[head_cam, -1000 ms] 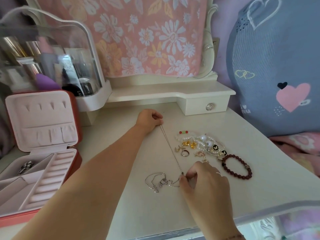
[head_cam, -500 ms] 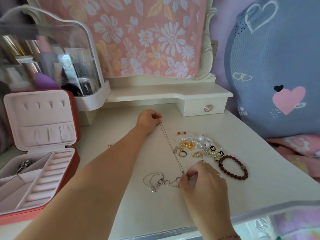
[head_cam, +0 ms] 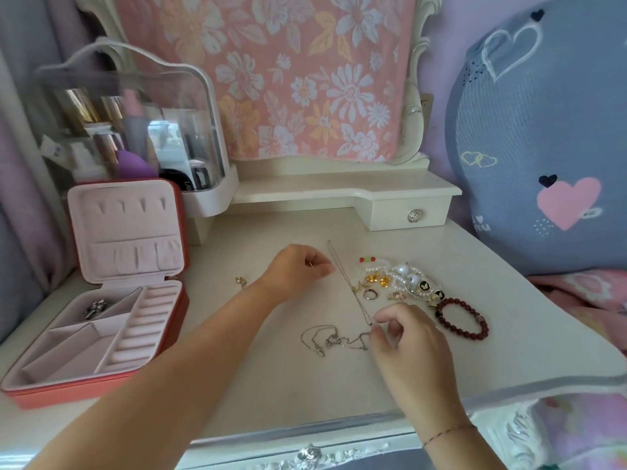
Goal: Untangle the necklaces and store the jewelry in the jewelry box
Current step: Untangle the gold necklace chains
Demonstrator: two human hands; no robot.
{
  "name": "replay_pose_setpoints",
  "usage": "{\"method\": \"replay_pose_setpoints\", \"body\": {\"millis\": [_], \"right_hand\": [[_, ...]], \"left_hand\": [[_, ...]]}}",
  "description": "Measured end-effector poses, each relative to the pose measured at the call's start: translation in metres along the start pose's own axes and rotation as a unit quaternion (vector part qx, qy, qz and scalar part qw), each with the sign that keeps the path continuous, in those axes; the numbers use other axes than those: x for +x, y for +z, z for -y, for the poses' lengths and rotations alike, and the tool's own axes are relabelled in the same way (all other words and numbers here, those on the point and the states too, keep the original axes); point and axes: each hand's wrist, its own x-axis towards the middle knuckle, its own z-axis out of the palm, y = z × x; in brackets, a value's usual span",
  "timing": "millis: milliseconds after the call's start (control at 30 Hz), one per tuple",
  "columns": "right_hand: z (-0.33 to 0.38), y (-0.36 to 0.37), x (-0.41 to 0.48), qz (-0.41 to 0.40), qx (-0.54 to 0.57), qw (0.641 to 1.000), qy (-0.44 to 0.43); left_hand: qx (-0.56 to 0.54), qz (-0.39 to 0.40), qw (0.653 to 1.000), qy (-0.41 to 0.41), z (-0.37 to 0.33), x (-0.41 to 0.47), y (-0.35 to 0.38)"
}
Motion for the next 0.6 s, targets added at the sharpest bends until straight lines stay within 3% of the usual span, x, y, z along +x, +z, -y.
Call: {"method": "replay_pose_setpoints", "body": {"millis": [133,300,467,600], "right_hand": [[-0.006,-0.002,-0.002,0.005,0.025,0.997,-0.071],[-0.012,-0.002,-0.019,0.003,-0.081,0.981,-0.174],[-0.016,-0.004,-0.031,-0.004,-0.087,0.981,-0.172],[-0.017,-0.008,-0.043,0.023,-0.037,0.984,-0.172]], "left_hand": [[0.015,0.047,0.999,0.010,-0.006,-0.058,-0.011],[0.087,0.030,0.992,0.090,0.012,-0.104,-0.016],[0.152,0.003,0.974,0.167,0.032,-0.122,-0.011],[0.175,-0.012,0.969,0.176,0.030,-0.125,-0.010]]}}
